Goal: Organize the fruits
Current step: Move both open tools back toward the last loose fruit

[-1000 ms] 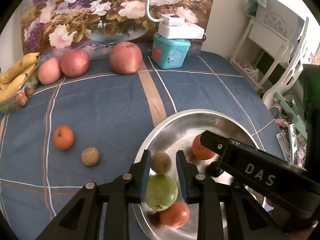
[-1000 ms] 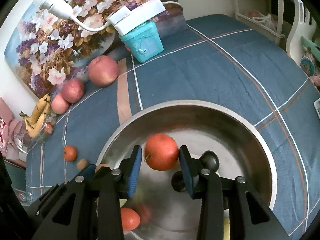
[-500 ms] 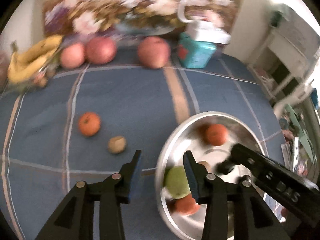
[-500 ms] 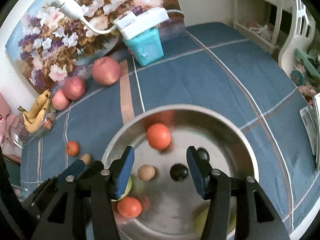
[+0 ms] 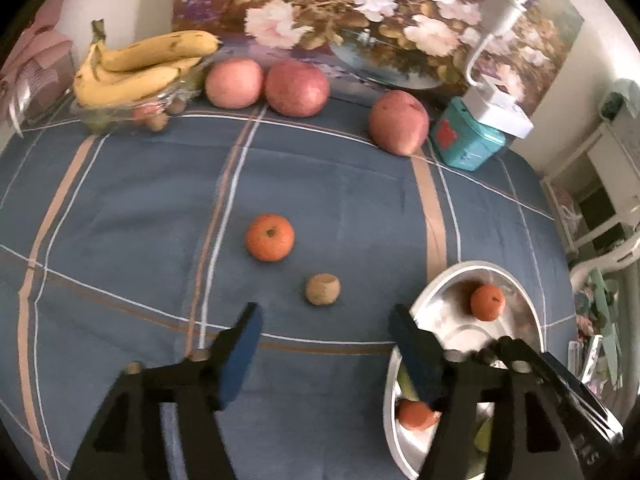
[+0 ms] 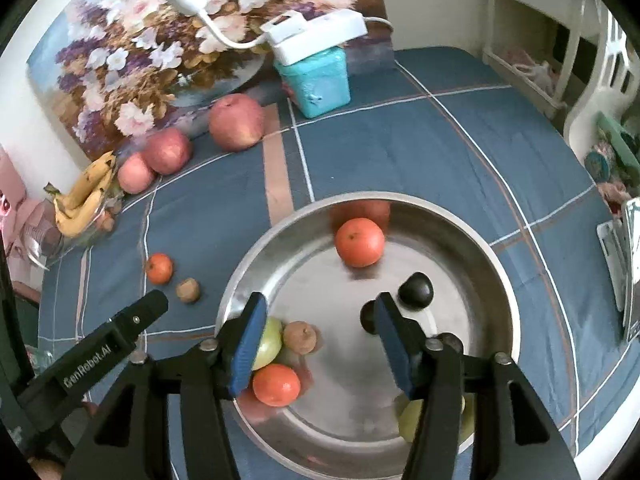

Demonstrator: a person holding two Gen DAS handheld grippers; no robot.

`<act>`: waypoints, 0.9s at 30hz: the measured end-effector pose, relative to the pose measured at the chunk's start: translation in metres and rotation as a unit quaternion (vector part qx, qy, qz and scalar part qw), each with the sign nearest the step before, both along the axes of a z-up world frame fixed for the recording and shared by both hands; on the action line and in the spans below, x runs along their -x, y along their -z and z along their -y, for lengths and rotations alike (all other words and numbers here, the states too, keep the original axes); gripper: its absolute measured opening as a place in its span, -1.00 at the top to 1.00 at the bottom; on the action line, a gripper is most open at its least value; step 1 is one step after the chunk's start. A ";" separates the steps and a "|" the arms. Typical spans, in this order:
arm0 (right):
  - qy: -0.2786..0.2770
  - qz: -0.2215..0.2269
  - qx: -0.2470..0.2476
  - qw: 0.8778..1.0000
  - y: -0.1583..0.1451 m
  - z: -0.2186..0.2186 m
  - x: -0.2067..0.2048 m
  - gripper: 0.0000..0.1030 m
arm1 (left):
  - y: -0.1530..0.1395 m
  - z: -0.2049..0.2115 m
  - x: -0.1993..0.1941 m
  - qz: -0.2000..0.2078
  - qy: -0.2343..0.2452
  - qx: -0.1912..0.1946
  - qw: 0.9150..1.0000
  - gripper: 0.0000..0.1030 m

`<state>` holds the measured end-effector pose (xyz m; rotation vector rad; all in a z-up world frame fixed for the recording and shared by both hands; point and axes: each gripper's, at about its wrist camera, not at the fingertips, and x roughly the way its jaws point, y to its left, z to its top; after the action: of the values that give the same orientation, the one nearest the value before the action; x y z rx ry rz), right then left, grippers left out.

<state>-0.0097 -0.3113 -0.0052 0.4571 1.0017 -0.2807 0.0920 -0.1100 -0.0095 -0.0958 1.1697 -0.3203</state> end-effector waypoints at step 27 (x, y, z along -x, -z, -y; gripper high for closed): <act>-0.082 0.048 -0.021 0.995 0.009 -0.054 -0.050 -0.89 | 0.015 -0.050 -0.057 0.018 -0.046 -0.021 0.999 -1.00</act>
<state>0.0402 -0.2572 -0.0139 0.4207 0.9470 -0.0905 0.1492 -0.0602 -0.0249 -0.1066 1.1324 -0.2146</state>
